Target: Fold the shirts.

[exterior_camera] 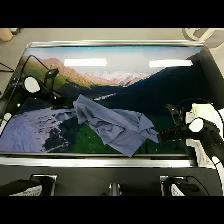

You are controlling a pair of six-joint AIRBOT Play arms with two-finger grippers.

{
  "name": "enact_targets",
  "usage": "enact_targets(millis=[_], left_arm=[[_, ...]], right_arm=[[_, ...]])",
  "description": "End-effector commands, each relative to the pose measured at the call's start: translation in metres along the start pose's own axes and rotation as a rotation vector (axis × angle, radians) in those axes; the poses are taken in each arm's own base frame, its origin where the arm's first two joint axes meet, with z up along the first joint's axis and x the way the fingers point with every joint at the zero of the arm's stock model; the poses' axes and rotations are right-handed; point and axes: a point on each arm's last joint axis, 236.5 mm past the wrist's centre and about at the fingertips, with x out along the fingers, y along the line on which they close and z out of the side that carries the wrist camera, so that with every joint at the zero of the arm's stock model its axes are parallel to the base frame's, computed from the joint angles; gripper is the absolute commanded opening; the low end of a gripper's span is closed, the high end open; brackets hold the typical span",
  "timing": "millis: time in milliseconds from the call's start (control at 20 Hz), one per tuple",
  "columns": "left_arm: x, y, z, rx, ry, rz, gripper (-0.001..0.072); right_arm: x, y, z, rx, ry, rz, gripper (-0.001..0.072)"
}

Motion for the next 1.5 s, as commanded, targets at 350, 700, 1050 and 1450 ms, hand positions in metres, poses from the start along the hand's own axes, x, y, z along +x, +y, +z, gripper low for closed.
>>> enact_targets(millis=[350,700,1050,1450], left_arm=[[0.121,-0.116,-0.090,-0.161,0.151,-0.329,0.0563],[0.126,-0.128,-0.054,-0.215,-0.003,-0.363,0.0446],[0.009,-0.154,0.024,0.123,-0.355,-0.459,0.0027],[-0.565,-0.210,-0.026,0.621,-1.672,-0.560,0.0027]], right_arm=[[0.000,0.003,-0.009,-0.042,0.037,0.013,0.0023],[0.000,0.004,-0.011,-0.076,0.047,0.021,0.0023],[-0.078,-0.033,0.069,-0.312,-0.167,-0.236,0.0023],[-0.593,0.108,0.150,-0.550,-1.445,-0.853,0.0023]])
